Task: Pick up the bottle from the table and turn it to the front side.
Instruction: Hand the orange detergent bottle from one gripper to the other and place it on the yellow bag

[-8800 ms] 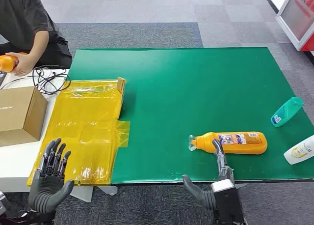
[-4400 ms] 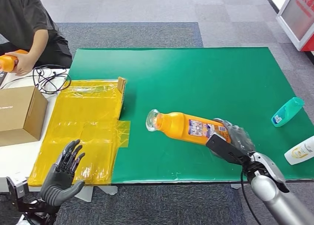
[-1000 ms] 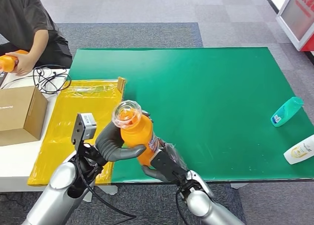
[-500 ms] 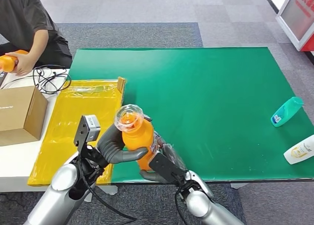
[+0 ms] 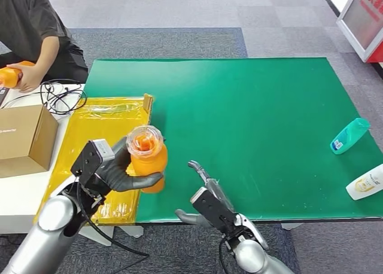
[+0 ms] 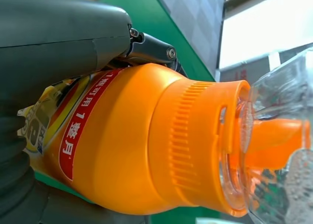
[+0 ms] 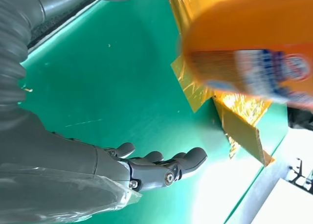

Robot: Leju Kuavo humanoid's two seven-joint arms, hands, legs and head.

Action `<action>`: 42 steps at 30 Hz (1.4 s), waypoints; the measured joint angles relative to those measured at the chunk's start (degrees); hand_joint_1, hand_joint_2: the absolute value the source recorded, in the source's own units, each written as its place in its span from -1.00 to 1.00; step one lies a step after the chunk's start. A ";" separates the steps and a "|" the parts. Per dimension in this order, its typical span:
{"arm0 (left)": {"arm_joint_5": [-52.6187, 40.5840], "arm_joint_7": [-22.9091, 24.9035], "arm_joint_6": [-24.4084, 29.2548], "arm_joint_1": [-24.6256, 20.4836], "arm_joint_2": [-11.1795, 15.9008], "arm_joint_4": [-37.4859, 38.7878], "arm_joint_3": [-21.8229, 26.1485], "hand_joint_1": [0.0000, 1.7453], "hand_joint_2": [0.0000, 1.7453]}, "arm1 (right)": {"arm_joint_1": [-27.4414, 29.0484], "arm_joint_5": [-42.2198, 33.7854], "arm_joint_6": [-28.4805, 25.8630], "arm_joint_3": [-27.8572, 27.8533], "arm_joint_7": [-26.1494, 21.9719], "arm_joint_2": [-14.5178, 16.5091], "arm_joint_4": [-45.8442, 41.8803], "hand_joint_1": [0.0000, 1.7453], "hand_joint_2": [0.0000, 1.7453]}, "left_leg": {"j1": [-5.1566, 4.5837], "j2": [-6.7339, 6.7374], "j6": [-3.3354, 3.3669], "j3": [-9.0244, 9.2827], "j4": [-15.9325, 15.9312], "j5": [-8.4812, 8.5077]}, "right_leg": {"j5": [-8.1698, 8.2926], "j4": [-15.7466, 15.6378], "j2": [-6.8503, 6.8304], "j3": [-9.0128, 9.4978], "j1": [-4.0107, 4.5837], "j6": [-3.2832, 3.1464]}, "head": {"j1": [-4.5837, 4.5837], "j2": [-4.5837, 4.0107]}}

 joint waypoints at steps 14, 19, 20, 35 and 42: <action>-16.90 6.62 -8.45 -18.42 14.94 4.05 -4.24 1.00 1.00 | 6.82 0.31 3.99 -8.47 -0.09 -0.48 -4.53 -1.00 1.00 | 0.02 0.00 -0.11 0.00 0.00 0.08 | 0.03 0.01 0.01 -0.01 0.03 -0.04 | 0.00 0.00; -21.93 8.50 -8.20 -20.76 15.82 7.22 -8.13 1.00 1.00 | 7.07 0.62 4.76 -8.84 0.43 -0.46 -4.70 -1.00 1.00 | 0.00 0.01 -0.11 0.00 0.00 0.07 | 0.03 0.01 0.04 -0.02 0.01 -0.03 | 0.00 0.00; -22.45 8.69 -8.11 -20.81 15.83 7.96 -8.78 1.00 1.00 | 7.08 0.62 4.88 -8.85 0.63 -0.46 -4.81 -1.00 1.00 | 0.00 0.02 -0.11 0.00 0.00 0.07 | 0.03 0.01 0.03 -0.02 0.01 -0.03 | 0.01 0.00; -27.20 8.35 -7.27 -18.46 14.76 16.50 -14.17 1.00 1.00 | 7.13 0.54 5.75 -8.77 1.81 -0.42 -5.08 -1.00 1.00 | 0.01 0.02 -0.11 -0.01 0.00 0.07 | 0.03 0.01 0.03 -0.02 0.01 -0.03 | 0.01 0.00; -31.21 9.15 -6.26 -17.48 13.14 20.17 -15.86 1.00 1.00 | 6.98 0.87 5.80 -8.67 2.94 -0.39 -5.08 -1.00 1.00 | 0.01 0.02 -0.11 -0.03 0.00 0.07 | 0.02 0.00 0.03 -0.03 0.01 -0.03 | 0.00 0.00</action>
